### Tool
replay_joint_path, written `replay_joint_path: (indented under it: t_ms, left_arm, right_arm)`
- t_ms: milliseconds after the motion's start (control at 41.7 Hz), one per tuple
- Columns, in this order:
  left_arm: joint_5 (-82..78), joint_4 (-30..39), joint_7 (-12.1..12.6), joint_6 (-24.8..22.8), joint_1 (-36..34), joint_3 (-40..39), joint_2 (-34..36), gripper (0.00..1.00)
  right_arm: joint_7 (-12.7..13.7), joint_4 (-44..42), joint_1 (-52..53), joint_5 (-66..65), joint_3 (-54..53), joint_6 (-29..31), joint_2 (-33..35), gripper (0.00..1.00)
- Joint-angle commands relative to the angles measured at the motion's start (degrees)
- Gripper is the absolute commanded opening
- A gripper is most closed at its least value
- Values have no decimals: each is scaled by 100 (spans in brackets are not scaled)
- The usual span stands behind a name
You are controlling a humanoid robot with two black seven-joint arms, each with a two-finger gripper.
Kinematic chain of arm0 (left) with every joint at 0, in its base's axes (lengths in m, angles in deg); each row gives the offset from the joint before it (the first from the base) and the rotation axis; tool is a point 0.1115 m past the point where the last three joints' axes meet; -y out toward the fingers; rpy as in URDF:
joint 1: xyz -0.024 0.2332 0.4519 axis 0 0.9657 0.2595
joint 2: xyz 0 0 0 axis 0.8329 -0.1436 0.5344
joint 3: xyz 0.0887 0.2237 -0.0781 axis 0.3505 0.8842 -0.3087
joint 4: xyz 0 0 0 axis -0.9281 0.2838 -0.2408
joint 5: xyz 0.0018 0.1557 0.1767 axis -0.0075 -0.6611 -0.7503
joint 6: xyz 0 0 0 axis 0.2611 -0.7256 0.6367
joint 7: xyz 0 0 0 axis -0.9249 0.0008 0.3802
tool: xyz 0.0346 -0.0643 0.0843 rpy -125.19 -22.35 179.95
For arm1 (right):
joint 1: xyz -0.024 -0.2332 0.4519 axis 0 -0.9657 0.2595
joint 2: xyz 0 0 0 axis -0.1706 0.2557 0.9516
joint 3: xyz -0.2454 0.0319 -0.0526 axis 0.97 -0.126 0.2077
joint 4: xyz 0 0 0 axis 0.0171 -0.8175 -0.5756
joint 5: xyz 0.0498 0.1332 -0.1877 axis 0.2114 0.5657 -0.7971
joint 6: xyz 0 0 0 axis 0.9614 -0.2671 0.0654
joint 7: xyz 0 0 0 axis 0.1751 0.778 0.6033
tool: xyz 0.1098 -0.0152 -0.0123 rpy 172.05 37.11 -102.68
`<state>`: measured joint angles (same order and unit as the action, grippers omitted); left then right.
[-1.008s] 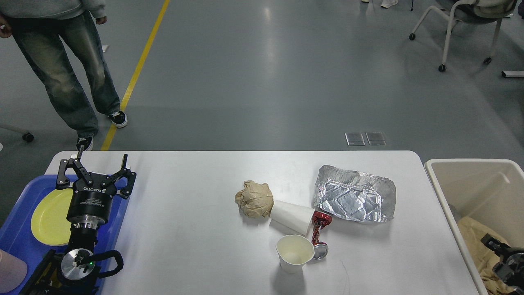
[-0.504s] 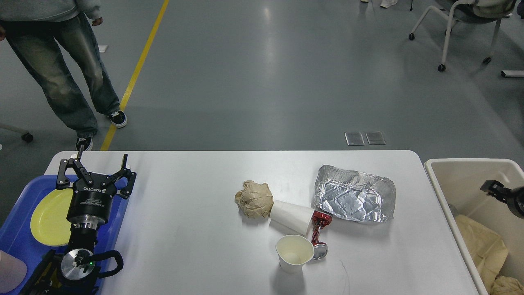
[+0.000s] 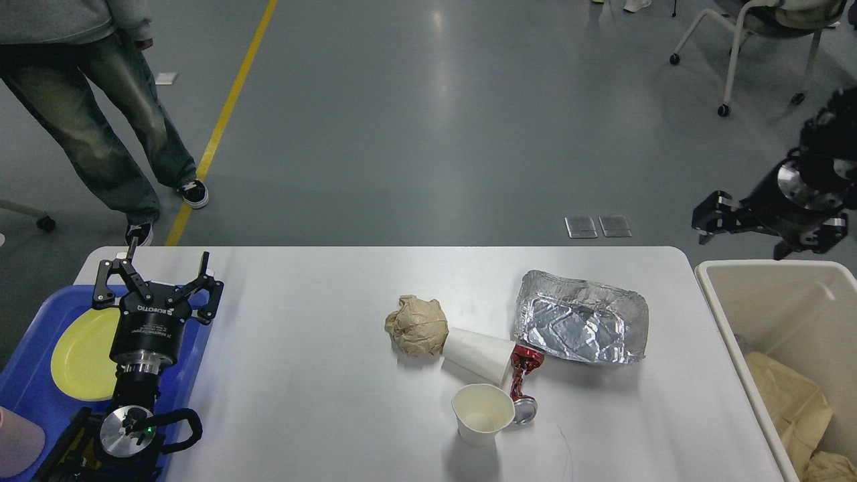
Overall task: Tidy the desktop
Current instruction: 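Raise the right gripper out of the bin toward the foil tray, then move the right gripper down toward the bread roll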
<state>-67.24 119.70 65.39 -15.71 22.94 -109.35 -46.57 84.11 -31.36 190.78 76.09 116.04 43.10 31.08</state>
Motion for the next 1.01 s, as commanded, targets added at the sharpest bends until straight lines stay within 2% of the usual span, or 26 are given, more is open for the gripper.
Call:
replay_joint_path:
  t_ms: [0, 168, 288, 456, 984]
  left_arm:
    - [-2, 1, 3, 0, 2, 1, 0, 96]
    - [-2, 1, -6, 0, 2, 1, 0, 96]
    - [-2, 1, -6, 0, 2, 1, 0, 96]
    - [-2, 1, 3, 0, 2, 1, 0, 96]
    - [-2, 1, 3, 0, 2, 1, 0, 96]
  right_arm:
    - [0, 470, 892, 52, -68, 782, -637, 100]
    - [0, 1717, 2043, 78, -296, 915, -1094, 100]
    - [0, 2552, 2667, 87, -762, 915, -1069, 100]
    - [0, 3212, 3178, 131, -1166, 801, -981, 100]
    - [0, 3134, 3073, 500, -1184, 300, -1024, 100]
